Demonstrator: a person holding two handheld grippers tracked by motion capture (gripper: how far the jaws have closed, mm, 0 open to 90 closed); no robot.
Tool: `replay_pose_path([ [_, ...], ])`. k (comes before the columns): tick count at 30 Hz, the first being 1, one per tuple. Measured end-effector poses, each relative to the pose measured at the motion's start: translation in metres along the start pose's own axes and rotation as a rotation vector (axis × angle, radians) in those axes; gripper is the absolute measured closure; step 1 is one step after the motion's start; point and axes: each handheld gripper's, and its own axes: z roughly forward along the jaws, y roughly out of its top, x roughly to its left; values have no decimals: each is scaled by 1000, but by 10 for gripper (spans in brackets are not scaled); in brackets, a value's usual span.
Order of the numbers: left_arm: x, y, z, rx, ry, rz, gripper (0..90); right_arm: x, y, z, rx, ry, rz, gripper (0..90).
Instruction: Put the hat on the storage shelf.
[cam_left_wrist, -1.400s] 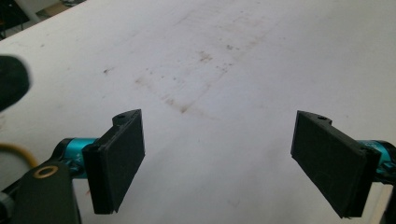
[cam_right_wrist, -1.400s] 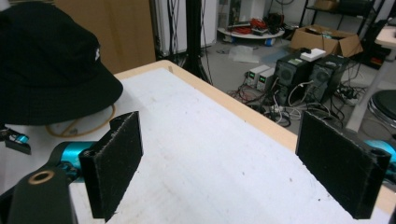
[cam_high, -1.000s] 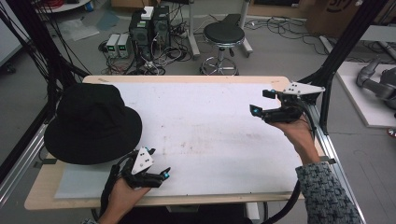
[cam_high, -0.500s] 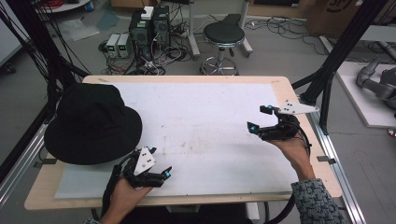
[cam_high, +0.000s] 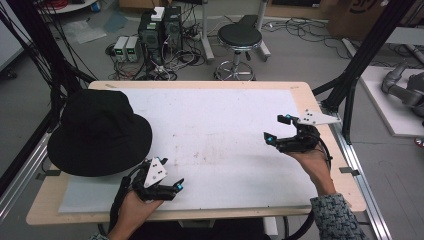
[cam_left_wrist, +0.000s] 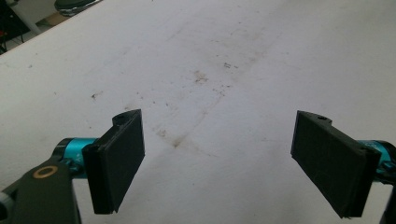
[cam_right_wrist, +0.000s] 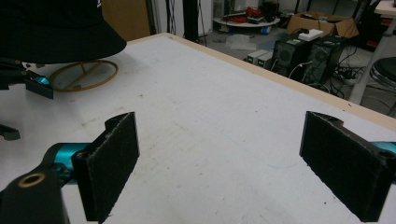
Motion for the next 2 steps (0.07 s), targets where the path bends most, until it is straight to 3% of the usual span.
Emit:
replay_pose_path([
  [2, 0, 0, 0, -2, 0, -2, 177, 0, -2, 0, -4, 2, 7, 118],
])
